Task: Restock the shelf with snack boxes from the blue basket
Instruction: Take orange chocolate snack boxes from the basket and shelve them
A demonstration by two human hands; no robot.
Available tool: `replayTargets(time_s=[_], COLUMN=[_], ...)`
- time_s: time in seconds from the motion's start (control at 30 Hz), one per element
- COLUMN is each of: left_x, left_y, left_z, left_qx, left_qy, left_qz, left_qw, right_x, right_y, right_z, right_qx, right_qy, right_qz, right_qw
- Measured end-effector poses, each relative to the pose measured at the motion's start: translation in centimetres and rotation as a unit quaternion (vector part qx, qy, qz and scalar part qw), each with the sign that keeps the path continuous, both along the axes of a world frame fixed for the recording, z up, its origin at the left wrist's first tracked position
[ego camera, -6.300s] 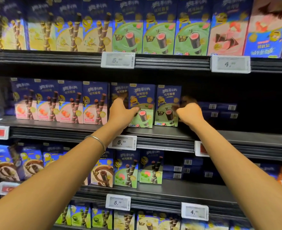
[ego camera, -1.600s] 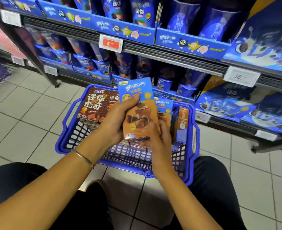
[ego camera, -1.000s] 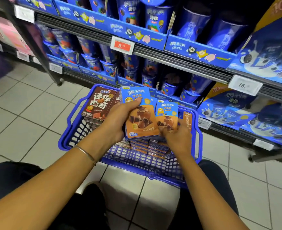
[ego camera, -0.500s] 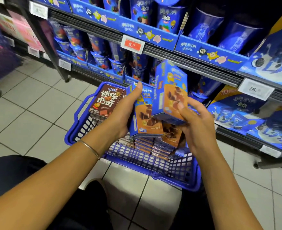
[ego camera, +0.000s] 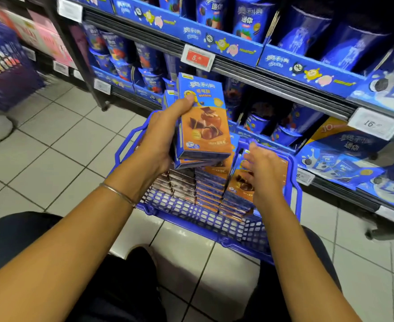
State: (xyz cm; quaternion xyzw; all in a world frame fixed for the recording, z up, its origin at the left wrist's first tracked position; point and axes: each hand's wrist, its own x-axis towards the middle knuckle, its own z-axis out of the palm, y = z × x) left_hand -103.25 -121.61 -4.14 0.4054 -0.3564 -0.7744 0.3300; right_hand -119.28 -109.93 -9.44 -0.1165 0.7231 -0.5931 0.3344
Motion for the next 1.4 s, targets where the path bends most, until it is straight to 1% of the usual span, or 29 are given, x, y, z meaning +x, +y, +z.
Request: replayTargets(time_s=[0.07, 0.1, 0.13, 0.2, 0.27, 0.37, 0.5, 0.57, 0.67, 0.7, 0.77, 0.83, 0.93, 1.03, 1.1, 1.13, 1.17, 1.23, 1.27, 1.33, 1.4], left_x=[0.4, 0.5, 0.6, 0.6, 0.5, 0.5, 0.7, 0.9, 1.0, 1.0, 0.9, 0.8, 0.4, -0.2, -0.4, -0.5, -0.6, -0.8, -1.1, -1.5, -1.6], left_y=[-0.2, -0.3, -0.3, -0.3, -0.5, -1.0, -1.7, -1.8, -1.8, -1.7, -1.6, -1.3, -0.6, 0.2, 0.5, 0.6, 0.8, 1.2, 1.4, 1.5, 1.5], left_z=[0.3, 0.3, 0.3, 0.1, -0.1, -0.4, -1.1, -1.3, -1.3, -1.3, -1.3, -1.3, -1.4, -1.6, -1.9, -2.0, -2.1, -2.1, -2.1, -2.1, -2.1], left_qx=[0.021, 0.027, 0.031, 0.037, 0.045, 0.062, 0.076, 0.086, 0.096, 0.091, 0.079, 0.071, 0.054, 0.016, -0.003, -0.009, -0.015, -0.024, -0.028, -0.038, -0.055], left_qy=[0.012, 0.016, 0.019, 0.029, 0.043, 0.055, 0.052, 0.043, 0.034, 0.032, 0.025, 0.016, -0.001, -0.018, -0.017, -0.014, -0.009, -0.006, -0.011, -0.024, -0.036], left_qz=[0.015, 0.018, 0.021, 0.025, 0.029, 0.023, 0.026, 0.026, 0.025, 0.025, 0.022, 0.014, 0.0, -0.01, -0.014, -0.016, -0.023, -0.03, -0.026, -0.022, -0.059], left_qw=[1.0, 0.999, 0.999, 0.999, 0.998, 0.996, 0.995, 0.995, 0.994, 0.995, 0.996, 0.997, 0.999, 1.0, 1.0, 1.0, 1.0, 0.999, 0.999, 0.999, 0.996], right_x=[0.3, 0.8, 1.4, 2.1, 2.5, 2.4, 2.3, 1.9, 1.2, 0.8, -0.3, -1.2, -0.9, 0.9, 2.0, 2.3, 2.3, 2.3, 2.1, 1.9, 1.8], right_y=[-0.6, -0.9, -1.1, -1.6, -2.0, -1.9, -1.4, -1.2, -0.9, -0.7, -0.4, -0.1, -0.1, -0.6, -0.8, -0.8, -0.8, -0.5, -0.4, -0.3, -0.3], right_z=[-2.6, -3.7, -4.6, -5.6, -6.0, -6.1, -6.1, -5.7, -3.9, -2.9, -0.6, 1.9, 5.1, 6.2, 6.1, 6.0, 5.9, 5.9, 5.8, 5.7, 5.6], right_qx=[0.101, 0.134, 0.149, 0.154, 0.163, 0.142, 0.136, 0.131, 0.052, 0.021, -0.034, -0.088, -0.15, -0.149, -0.134, -0.131, -0.133, -0.149, -0.153, -0.155, -0.157], right_qy=[0.041, 0.063, 0.089, 0.151, 0.177, 0.166, 0.142, 0.097, -0.031, -0.052, -0.038, -0.01, -0.01, 0.002, 0.031, 0.032, 0.01, -0.062, -0.081, -0.083, -0.075], right_qz=[0.068, 0.11, 0.136, 0.157, 0.155, 0.114, 0.109, 0.094, 0.042, 0.019, -0.018, -0.023, 0.032, 0.121, 0.152, 0.17, 0.192, 0.235, 0.246, 0.242, 0.229], right_qw=[0.992, 0.983, 0.975, 0.964, 0.958, 0.969, 0.974, 0.982, 0.997, 0.998, 0.999, 0.996, 0.988, 0.981, 0.979, 0.976, 0.972, 0.959, 0.954, 0.954, 0.958])
